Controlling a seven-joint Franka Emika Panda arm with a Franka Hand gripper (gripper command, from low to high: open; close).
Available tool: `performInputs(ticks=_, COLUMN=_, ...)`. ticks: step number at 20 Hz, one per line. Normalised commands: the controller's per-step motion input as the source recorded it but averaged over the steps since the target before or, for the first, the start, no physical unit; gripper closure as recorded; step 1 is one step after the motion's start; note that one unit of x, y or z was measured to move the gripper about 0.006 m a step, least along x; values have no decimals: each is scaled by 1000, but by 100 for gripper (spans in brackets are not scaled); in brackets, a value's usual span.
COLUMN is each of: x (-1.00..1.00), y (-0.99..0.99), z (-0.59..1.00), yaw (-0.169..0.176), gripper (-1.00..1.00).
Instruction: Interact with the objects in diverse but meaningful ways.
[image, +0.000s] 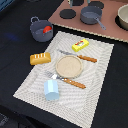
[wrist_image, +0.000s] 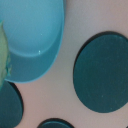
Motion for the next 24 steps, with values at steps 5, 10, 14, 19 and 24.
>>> performInputs(ticks=5, x=502, y=113, z=-18, yaw=-55, gripper=-100)
performInputs(ticks=10, x=211, y=10, z=-66, yaw=-30, gripper=-100)
performInputs(ticks=14, x=139, y=14, z=-86, yaw=-20, gripper=-100)
performInputs(ticks=19, x=114, y=46, z=-110, yaw=-21, gripper=-100)
performInputs(ticks=24, x=138, y=414, z=-8, yaw=0, gripper=-100)
